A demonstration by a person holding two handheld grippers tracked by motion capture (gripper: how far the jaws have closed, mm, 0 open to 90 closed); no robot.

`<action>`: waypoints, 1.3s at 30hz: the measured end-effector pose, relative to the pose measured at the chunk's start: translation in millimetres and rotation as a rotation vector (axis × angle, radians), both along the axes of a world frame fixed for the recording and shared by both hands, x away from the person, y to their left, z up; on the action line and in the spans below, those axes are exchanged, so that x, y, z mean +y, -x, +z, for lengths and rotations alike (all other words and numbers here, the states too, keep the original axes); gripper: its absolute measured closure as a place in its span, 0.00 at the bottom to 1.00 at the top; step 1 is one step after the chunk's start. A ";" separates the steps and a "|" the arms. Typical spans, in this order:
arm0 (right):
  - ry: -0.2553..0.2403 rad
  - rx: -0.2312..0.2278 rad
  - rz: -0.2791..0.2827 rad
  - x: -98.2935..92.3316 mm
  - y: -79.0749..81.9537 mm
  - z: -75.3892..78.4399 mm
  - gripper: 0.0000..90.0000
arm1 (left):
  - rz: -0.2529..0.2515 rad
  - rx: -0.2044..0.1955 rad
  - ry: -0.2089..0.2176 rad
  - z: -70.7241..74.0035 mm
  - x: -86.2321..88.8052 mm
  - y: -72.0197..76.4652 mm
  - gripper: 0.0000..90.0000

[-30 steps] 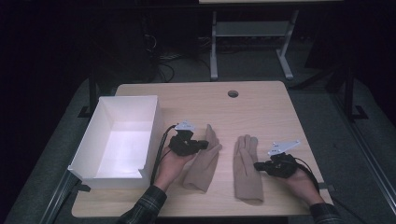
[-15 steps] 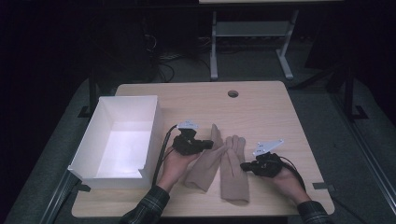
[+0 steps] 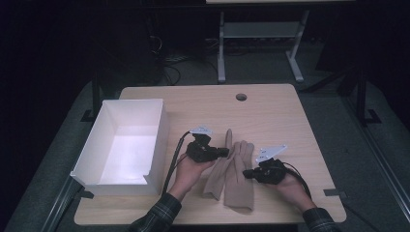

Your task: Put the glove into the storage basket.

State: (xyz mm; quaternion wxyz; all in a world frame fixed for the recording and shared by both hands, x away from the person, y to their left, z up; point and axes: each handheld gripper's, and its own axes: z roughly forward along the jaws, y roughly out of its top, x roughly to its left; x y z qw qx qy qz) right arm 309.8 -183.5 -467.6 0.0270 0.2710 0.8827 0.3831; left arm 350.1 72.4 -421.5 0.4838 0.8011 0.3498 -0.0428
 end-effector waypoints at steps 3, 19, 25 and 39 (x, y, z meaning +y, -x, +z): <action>0.001 0.006 0.000 2.2 0.4 0.6 1.00 | -0.013 0.003 -0.008 -1.5 -7.6 0.6 0.97; 0.009 0.004 -0.032 -13.4 -0.1 0.3 1.00 | -0.039 -0.005 -0.039 -7.1 -34.0 6.9 0.97; 0.007 0.000 -0.021 -6.3 -0.8 -3.6 1.00 | -0.052 0.001 -0.055 -13.4 -50.4 7.5 0.97; 0.018 -0.039 -0.045 -20.1 1.1 0.2 0.85 | -0.062 -0.031 -0.099 -18.2 -58.2 13.0 0.82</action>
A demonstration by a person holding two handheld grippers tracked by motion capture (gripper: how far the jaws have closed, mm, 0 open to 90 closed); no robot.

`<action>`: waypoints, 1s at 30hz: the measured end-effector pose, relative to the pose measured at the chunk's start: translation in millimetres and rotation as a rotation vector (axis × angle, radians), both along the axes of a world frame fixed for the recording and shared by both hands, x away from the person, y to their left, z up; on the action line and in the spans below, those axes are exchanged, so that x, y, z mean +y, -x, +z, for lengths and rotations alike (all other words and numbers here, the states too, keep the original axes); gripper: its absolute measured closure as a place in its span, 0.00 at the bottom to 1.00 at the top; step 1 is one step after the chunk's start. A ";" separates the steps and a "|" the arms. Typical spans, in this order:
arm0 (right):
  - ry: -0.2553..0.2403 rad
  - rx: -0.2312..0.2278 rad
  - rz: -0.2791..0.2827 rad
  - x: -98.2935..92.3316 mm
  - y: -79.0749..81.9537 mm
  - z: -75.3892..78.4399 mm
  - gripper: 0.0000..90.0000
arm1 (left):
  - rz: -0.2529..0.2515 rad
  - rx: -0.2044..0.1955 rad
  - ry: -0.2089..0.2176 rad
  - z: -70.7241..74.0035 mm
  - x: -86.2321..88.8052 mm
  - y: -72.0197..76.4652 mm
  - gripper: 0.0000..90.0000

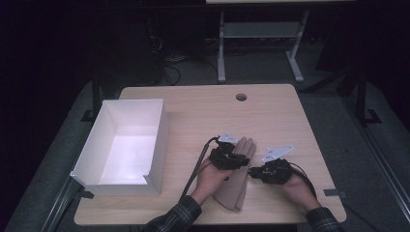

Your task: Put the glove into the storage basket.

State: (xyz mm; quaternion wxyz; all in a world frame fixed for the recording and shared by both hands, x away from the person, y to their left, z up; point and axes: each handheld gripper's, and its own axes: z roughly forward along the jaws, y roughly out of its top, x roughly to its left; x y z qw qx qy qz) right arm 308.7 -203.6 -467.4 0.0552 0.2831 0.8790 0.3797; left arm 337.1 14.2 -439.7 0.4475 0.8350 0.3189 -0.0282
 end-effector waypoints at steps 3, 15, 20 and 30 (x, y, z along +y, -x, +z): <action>-0.012 0.003 -0.074 -18.3 -2.3 1.7 0.75 | -0.042 0.021 -0.009 -4.4 0.0 3.7 0.99; 0.052 -0.062 -0.290 -46.1 -13.2 -9.6 0.28 | -0.085 0.013 -0.114 -20.0 3.0 18.3 1.00; 0.042 -0.071 -0.315 -48.4 -14.3 -11.4 0.25 | -0.098 -0.029 -0.179 -16.0 13.3 22.9 1.00; 0.026 -0.085 -0.318 -47.9 -13.8 -14.2 0.22 | -0.102 -0.042 -0.234 -11.2 53.1 28.4 1.00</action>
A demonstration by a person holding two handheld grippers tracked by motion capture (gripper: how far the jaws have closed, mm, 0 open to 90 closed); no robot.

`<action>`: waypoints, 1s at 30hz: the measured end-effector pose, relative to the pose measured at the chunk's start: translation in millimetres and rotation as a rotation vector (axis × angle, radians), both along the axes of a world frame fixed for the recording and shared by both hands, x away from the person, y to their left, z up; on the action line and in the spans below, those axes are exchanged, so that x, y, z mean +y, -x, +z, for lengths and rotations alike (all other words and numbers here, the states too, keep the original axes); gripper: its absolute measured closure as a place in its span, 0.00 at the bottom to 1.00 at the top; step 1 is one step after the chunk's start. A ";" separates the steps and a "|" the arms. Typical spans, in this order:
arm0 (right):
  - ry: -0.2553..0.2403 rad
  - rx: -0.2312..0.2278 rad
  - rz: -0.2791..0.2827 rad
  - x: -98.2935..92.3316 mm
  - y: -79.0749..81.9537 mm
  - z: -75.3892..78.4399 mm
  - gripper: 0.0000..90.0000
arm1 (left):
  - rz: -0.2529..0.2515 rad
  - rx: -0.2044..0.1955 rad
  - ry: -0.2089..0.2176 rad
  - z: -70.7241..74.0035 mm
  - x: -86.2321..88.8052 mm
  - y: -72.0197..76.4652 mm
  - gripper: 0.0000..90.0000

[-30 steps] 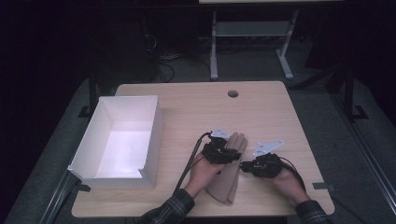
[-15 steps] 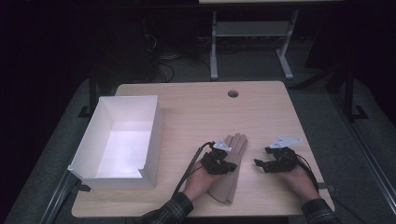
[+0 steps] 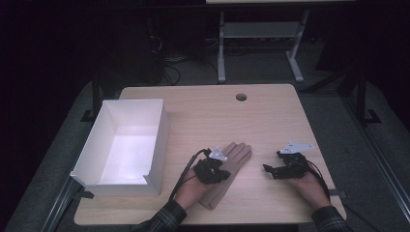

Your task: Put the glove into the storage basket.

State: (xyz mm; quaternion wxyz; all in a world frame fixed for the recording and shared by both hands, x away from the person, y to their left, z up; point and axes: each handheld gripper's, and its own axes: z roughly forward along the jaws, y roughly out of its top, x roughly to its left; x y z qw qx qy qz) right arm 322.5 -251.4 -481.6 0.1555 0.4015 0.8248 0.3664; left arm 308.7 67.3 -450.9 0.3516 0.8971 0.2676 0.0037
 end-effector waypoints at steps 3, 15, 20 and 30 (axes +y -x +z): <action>-0.005 0.004 -0.005 0.4 0.0 -0.1 0.20 | 0.008 0.007 0.008 0.0 12.7 2.2 0.99; 0.000 0.009 -0.011 0.7 -0.2 0.0 0.19 | -0.005 -0.137 -0.025 22.3 17.3 1.1 0.46; -0.001 0.007 -0.014 1.2 -0.3 -0.2 0.19 | 0.009 -0.155 -0.058 12.5 14.0 -7.8 0.26; 0.000 0.007 -0.014 1.2 -0.2 -0.2 0.19 | 0.011 -0.160 -0.124 0.1 7.9 -12.5 0.20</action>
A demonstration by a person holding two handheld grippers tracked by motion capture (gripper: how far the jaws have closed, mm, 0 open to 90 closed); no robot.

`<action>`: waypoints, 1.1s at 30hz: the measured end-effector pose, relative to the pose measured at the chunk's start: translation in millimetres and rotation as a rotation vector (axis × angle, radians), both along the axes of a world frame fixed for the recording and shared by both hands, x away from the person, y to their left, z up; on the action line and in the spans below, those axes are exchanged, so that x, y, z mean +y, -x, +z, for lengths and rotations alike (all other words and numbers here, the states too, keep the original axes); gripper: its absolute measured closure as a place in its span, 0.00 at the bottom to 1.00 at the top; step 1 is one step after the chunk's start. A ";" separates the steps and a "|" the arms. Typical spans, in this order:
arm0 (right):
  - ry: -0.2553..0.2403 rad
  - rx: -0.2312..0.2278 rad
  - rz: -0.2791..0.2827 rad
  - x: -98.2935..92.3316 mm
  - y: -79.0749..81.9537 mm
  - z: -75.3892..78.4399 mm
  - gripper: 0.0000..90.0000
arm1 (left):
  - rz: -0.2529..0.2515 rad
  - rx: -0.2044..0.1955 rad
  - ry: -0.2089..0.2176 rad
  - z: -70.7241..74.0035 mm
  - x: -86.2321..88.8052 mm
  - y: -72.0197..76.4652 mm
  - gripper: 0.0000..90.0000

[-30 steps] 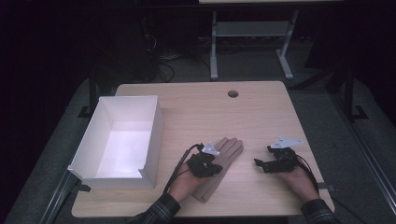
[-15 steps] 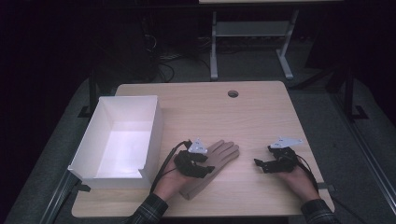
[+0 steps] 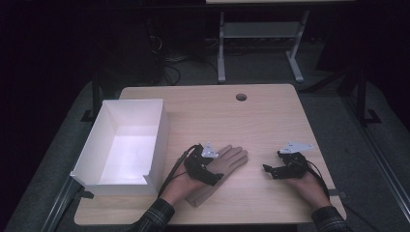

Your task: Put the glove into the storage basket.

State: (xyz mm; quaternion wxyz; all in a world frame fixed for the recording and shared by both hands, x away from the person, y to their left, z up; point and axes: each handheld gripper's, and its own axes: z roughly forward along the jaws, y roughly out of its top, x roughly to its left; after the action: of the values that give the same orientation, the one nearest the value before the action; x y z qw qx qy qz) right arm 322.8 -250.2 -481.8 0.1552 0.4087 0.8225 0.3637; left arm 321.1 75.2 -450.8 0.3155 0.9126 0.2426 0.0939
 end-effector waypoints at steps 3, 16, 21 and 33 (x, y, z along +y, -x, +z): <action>-0.001 -0.001 0.000 0.0 0.0 -0.1 0.19 | -0.003 0.009 -0.010 -4.5 -1.9 1.1 0.20; 0.001 0.000 -0.002 0.2 0.1 0.0 0.19 | 0.007 0.053 0.020 -10.3 1.7 0.0 0.28; 0.001 0.000 -0.002 0.3 0.2 0.1 0.19 | -0.016 0.072 0.019 -6.9 2.2 1.3 0.45; -0.001 -0.002 -0.004 0.7 -0.3 0.0 0.19 | -0.022 0.151 0.029 -1.2 1.4 -1.8 0.75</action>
State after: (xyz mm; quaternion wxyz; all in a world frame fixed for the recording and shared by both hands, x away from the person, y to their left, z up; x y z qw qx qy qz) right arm 323.1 -249.5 -481.8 0.1567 0.4102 0.8214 0.3640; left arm 322.9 76.6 -452.0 0.3105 0.9149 0.2572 0.0177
